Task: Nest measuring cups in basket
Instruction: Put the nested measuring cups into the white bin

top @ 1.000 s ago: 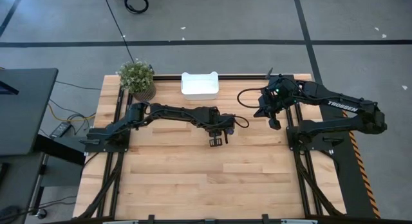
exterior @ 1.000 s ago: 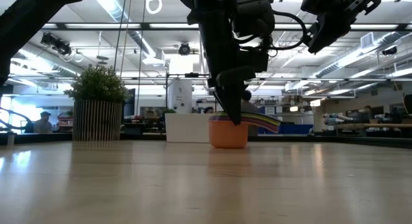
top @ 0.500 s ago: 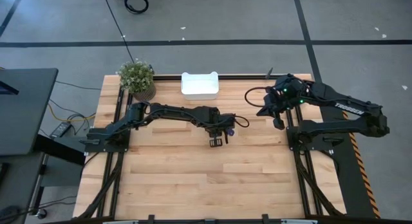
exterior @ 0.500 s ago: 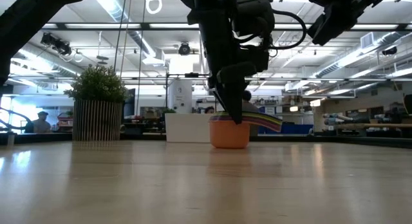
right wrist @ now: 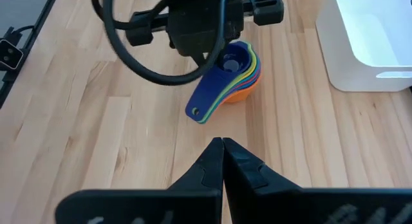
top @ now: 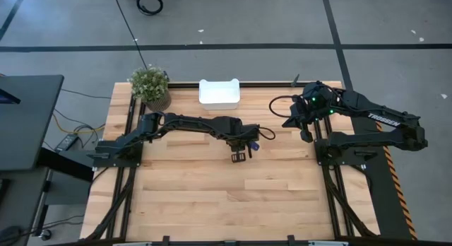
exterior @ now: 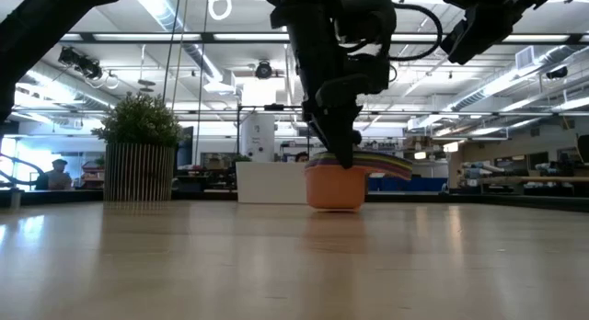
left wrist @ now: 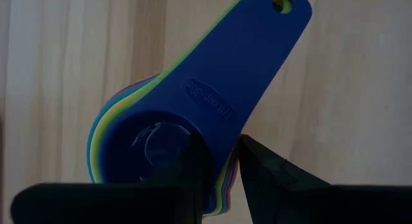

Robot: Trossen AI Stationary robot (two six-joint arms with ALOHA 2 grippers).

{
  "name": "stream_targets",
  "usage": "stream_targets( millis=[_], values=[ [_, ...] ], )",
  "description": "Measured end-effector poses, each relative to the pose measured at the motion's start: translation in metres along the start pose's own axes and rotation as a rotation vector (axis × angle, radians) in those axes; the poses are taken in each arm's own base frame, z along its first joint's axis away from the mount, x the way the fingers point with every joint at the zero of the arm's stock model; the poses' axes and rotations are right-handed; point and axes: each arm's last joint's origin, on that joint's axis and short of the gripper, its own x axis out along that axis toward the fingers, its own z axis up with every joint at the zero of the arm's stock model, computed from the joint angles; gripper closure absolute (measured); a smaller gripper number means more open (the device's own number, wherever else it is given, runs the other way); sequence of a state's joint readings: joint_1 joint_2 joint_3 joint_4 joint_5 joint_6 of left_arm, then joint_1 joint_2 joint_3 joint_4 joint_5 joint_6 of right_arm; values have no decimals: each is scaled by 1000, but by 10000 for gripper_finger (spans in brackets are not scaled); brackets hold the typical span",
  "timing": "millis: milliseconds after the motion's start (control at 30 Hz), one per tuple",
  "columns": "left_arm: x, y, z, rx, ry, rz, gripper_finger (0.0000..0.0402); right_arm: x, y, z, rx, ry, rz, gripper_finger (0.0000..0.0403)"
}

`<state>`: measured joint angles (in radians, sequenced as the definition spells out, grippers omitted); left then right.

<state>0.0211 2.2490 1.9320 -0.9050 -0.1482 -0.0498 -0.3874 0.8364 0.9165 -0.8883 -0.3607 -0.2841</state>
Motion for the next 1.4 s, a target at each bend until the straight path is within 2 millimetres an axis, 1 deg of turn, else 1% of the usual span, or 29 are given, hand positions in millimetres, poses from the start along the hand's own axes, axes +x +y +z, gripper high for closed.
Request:
stream_targets(
  millis=[267,367,500,600,667,833,933,1300,1400],
  values=[
    [0,0,-1,-19,9,-25,320,-2,2,-4,6,24,6,392],
    [-1,0,-1,-18,6,-26,336,-3,2,-4,5,20,4,392],
    [-1,1,0,-20,3,-23,368,-3,2,-4,4,18,3,392],
    [-2,1,0,-20,0,-22,379,-3,2,-4,4,18,3,392],
    [-2,1,0,-19,0,-21,375,-3,2,-4,4,18,3,392],
    [-2,1,0,-19,1,-21,344,-3,2,-4,4,18,2,392],
    [-2,1,0,-19,2,-21,333,-3,2,-4,3,18,2,392],
    [-2,2,-1,-24,17,-21,330,-3,2,-4,3,17,3,392],
    [-5,3,-2,-28,40,-50,329,-3,2,-4,3,17,4,392]
  ],
)
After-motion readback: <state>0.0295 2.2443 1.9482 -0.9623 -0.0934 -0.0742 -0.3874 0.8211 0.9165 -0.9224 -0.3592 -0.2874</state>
